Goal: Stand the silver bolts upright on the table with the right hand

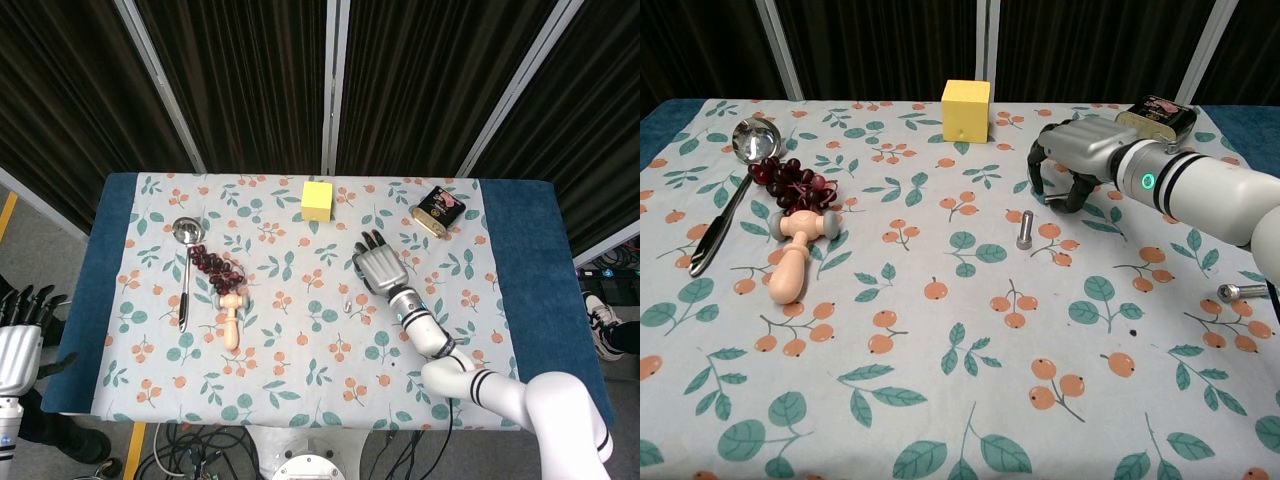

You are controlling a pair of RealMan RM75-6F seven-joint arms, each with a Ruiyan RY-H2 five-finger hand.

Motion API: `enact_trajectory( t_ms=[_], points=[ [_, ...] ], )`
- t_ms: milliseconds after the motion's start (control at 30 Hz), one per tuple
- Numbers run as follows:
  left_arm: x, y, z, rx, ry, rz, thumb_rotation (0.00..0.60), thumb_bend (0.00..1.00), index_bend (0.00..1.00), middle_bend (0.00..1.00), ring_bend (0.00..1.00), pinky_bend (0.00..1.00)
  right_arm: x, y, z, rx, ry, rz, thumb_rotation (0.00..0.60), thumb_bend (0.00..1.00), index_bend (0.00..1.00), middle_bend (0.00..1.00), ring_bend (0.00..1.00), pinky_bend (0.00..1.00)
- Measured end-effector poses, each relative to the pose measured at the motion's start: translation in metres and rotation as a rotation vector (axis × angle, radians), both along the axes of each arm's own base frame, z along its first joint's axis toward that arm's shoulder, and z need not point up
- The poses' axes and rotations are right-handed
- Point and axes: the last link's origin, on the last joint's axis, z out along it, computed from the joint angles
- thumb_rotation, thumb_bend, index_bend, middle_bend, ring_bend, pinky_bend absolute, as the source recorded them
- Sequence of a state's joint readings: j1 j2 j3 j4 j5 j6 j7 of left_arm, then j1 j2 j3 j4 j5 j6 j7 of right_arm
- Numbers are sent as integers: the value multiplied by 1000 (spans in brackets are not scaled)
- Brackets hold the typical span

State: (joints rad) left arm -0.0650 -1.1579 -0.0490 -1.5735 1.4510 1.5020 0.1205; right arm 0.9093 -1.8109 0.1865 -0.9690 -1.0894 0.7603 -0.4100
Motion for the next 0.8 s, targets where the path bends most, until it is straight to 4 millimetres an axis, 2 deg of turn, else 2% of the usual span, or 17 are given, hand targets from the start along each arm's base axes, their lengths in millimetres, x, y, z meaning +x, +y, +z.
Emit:
enact_trajectory(
  t_ms=[233, 533, 800],
  points=[
    [-1, 0, -1, 0, -3, 3, 600, 0, 191, 105, 6, 0, -1, 0, -3, 1, 5, -6, 600, 297, 505, 217, 0, 0],
    [-2, 0, -1, -1, -5, 3, 600, 0, 189, 105, 6, 0, 2, 1, 1, -12, -39, -19, 600, 358, 564, 242, 0, 0],
    [0, 0, -2, -4, -3, -2, 600, 0, 189, 105, 6, 0, 4, 1, 15, 15, -224, -139, 600, 358, 568, 241, 0, 0]
  ],
)
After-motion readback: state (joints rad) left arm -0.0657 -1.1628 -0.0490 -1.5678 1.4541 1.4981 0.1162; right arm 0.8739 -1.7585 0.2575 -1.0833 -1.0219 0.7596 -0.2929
